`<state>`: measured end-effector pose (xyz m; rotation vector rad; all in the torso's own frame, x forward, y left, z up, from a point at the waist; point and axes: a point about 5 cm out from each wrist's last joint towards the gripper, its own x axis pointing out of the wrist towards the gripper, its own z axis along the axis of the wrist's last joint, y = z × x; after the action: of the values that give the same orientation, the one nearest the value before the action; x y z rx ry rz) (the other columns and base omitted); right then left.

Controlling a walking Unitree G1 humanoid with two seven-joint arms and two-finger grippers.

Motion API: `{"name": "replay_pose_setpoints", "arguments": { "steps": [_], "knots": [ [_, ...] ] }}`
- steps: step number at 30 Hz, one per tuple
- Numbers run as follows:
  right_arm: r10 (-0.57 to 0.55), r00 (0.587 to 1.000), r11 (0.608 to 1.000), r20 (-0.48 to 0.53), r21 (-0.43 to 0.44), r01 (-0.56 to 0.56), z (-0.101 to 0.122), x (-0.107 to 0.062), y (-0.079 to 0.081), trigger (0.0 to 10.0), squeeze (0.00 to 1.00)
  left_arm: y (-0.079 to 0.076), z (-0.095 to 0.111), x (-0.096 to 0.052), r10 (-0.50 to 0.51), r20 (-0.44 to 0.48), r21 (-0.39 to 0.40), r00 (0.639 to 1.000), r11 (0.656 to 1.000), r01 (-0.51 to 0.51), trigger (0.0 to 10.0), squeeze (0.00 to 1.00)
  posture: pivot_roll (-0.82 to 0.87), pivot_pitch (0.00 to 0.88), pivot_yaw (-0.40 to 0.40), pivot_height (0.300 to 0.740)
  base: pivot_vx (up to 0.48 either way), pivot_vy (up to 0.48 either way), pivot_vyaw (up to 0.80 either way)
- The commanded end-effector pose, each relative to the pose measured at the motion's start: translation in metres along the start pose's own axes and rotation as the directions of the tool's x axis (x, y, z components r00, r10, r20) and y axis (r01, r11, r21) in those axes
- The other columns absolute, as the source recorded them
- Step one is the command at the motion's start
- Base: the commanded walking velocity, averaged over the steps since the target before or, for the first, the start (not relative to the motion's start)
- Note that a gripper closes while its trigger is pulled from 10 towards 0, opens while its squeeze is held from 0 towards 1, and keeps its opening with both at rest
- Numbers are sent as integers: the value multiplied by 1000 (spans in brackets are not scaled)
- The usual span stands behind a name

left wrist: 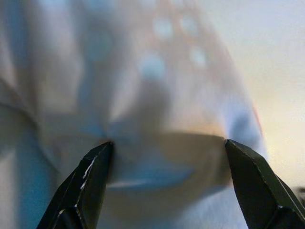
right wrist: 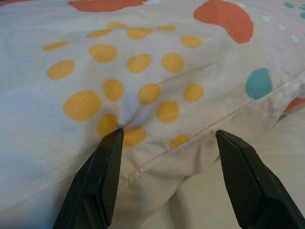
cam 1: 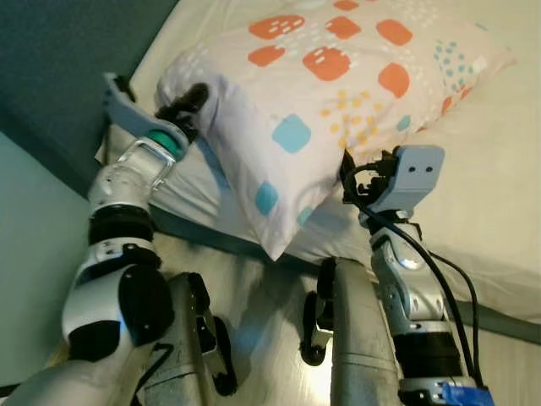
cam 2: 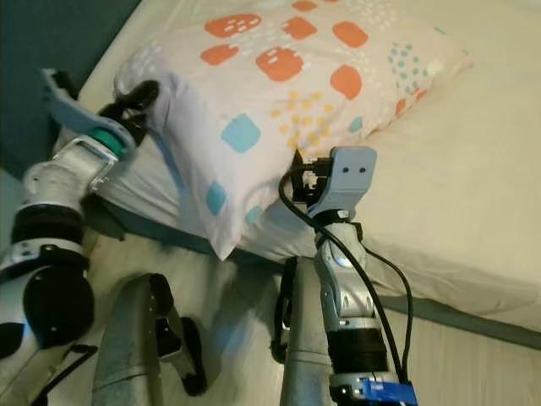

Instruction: Clean up the room

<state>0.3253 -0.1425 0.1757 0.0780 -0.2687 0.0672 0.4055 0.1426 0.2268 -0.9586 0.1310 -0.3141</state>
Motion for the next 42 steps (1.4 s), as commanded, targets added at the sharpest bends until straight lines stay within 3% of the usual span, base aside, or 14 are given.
{"name": "replay_pose_setpoints", "arguments": {
  "steps": [1,5,10,17,19,20,21,27,34,37,39,42],
  "knots": [
    [-6,1000,1000,-24,4,6,-8,-4,-2,10000,0,-2,-7,2,-20,-31,-23,999,1000,19,10000,0,-78,283,43,570,0,0,0],
    [-6,1000,1000,-26,3,6,-9,-5,-2,10000,0,-14,-17,7,-81,-65,-53,995,996,77,10000,0,-79,281,43,570,0,0,0],
    [-5,1000,1000,-25,0,5,-8,-5,-2,10000,0,-43,-50,19,-186,-159,-95,970,980,172,10000,0,-90,271,42,570,0,0,0],
    [-4,1000,1000,-24,-2,4,-8,-5,-2,10000,0,-61,-73,23,-258,-213,-142,942,962,232,10000,0,-94,269,41,570,0,0,0],
    [-5,1000,1000,-23,-4,5,-8,-5,-2,10000,0,-73,-85,24,-305,-250,-142,919,950,277,10000,0,-96,269,42,570,0,0,0],
    [-5,1000,1000,-22,-5,5,-8,-5,-2,10000,0,-77,-89,24,-323,-267,-127,908,946,299,8157,0,-96,269,42,570,0,0,0],
    [-6,1000,1000,-22,-5,6,-8,-5,-2,10000,0,-80,-92,23,-333,-280,-108,901,943,315,0,0,-96,270,42,570,0,0,0],
    [-9,1000,1000,-23,-4,9,-8,-5,-3,10000,0,-78,-88,23,-327,-276,-8,904,941,338,0,0,-87,272,42,570,0,0,0],
    [-10,1000,1000,-23,-2,10,-8,-4,-3,10000,0,-76,-83,22,-327,-271,50,906,935,352,0,0,-82,272,41,570,0,0,0],
    [-11,1000,1000,-23,1,11,-9,-3,-2,10000,0,-73,-75,19,-300,-254,190,920,917,351,0,0,-77,271,41,570,0,0,0],
    [-11,1000,1000,-23,0,11,-9,-3,-2,10000,0,-74,-73,19,-299,-250,214,921,911,354,0,0,-77,271,41,570,0,0,0],
    [-44,998,999,-36,-21,43,-11,-4,-6,10000,0,-80,-61,19,-312,-206,315,928,876,365,0,0,-79,273,39,570,0,0,0]
  ]
}}
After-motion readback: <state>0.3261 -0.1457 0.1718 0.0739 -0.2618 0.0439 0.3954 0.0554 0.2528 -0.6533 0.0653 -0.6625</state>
